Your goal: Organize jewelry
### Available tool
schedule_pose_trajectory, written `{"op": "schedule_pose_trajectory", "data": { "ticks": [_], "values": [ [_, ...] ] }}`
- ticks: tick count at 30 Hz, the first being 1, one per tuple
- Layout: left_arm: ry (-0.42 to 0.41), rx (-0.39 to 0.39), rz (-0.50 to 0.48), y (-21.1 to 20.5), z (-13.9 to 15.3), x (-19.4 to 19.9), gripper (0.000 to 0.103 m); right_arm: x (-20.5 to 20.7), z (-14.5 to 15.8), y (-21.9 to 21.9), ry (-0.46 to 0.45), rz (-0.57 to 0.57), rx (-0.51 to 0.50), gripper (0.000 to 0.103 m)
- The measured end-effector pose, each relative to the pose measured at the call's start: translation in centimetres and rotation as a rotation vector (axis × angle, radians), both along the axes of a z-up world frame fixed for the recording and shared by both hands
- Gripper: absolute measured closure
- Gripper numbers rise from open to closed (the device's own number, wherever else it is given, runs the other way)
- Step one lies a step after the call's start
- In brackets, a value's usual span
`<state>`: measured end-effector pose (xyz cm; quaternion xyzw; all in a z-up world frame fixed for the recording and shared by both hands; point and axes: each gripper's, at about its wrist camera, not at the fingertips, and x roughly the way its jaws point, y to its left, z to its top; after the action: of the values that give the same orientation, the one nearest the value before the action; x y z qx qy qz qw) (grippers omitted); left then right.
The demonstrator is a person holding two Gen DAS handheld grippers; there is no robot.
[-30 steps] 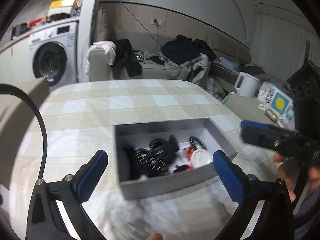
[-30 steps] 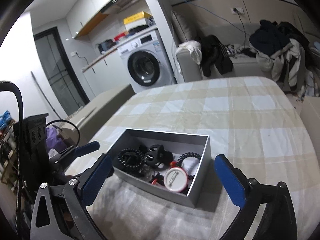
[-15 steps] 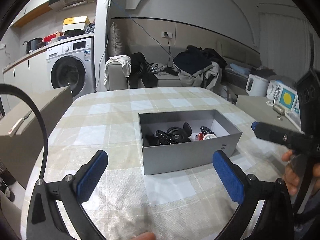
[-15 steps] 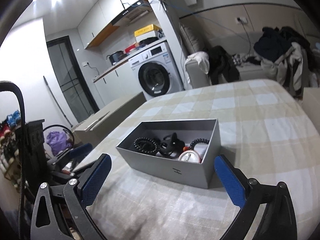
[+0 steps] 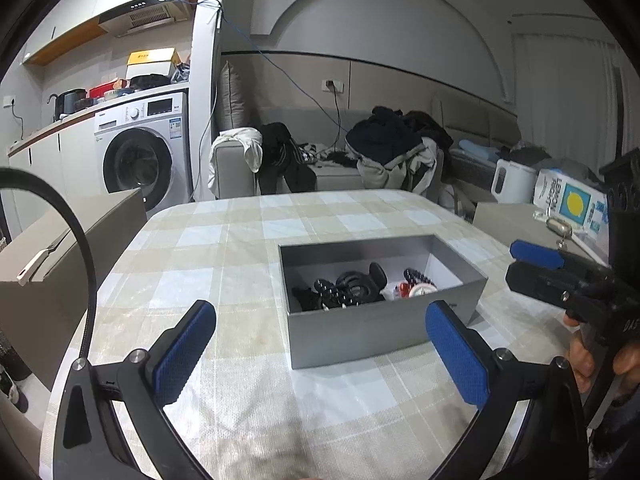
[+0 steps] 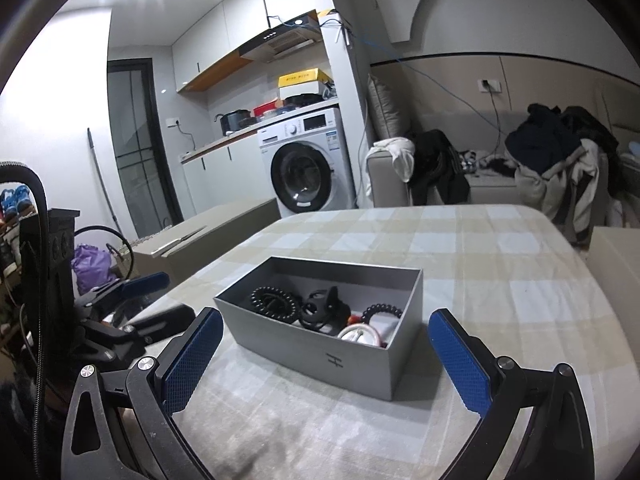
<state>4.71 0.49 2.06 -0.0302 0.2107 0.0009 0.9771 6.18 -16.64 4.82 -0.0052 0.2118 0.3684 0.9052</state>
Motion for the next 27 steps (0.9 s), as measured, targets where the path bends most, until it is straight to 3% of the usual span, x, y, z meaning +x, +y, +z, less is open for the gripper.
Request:
{"op": "schedule_pose_trajectory", "data": {
  "ticks": [15,27],
  "values": [
    [-0.054,-0.036,-0.030,0.3,0.2,-0.7,0.001,-1.4,0.6,-0.5,-0.074,-0.010,0.016,0.000],
    [-0.051,-0.038,-0.027,0.2,0.4,-0.7,0.001,-1.2,0.6,-0.6,-0.070,-0.008,0.023,0.000]
  ]
}}
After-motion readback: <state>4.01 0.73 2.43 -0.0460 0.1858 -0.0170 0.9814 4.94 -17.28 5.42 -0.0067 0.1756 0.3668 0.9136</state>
